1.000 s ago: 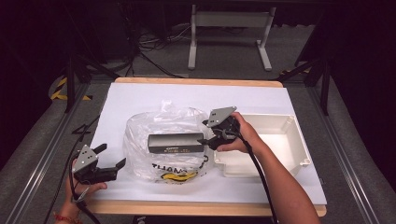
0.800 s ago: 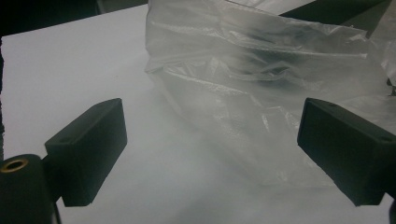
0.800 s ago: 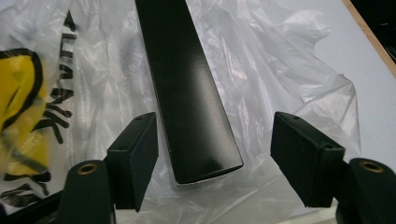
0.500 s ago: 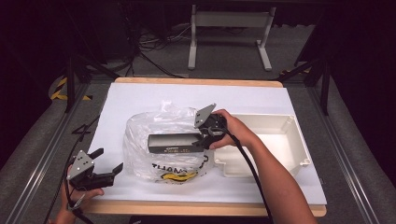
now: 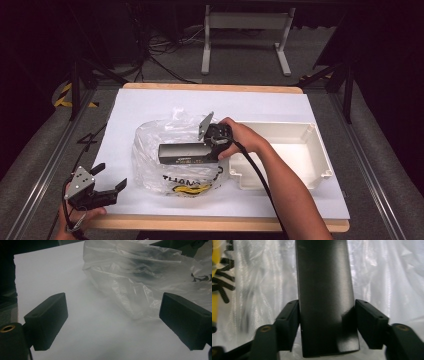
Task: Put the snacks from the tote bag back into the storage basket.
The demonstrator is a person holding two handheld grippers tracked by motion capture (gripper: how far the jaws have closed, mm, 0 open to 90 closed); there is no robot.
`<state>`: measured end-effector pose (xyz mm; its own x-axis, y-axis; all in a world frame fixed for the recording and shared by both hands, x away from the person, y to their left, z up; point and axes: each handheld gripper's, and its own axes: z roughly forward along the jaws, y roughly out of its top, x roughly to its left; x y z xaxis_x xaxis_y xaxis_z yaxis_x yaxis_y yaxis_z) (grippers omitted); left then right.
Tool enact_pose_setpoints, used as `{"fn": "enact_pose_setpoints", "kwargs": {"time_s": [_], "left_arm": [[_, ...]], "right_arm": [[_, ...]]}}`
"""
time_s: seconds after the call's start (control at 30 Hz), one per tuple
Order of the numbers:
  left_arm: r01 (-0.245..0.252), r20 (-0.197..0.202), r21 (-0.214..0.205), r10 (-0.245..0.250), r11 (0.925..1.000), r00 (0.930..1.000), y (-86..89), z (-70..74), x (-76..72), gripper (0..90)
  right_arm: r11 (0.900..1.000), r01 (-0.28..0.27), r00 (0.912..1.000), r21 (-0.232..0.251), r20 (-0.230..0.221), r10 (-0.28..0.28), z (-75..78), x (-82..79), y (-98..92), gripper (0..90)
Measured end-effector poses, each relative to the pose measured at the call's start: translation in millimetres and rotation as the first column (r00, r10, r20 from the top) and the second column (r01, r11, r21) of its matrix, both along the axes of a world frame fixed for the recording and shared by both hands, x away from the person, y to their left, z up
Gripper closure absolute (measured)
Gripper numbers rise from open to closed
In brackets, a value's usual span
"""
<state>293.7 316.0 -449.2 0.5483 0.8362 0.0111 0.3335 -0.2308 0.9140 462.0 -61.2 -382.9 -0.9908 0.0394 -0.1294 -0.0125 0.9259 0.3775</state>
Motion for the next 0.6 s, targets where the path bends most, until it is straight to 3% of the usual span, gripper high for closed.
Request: {"fn": "enact_pose_setpoints", "kwargs": {"time_s": [0.17, 0.6], "left_arm": [[-0.005, 0.000, -0.002, 0.005, 1.0000, 1.0000, 0.8, 0.0, -1.6, 9.1], [-0.001, -0.002, -0.003, 0.001, 1.0000, 1.0000, 0.3, 0.1, -0.3, 9.1]], "right_arm": [[0.9995, -0.011, 0.9999, -0.030, 0.010, 0.012, 0.4, -1.3, 4.8, 41.4], [0.9983, -0.038, 0.9992, -0.043, 0.012, 0.039, 4.9, -6.3, 8.9, 43.0]]}}
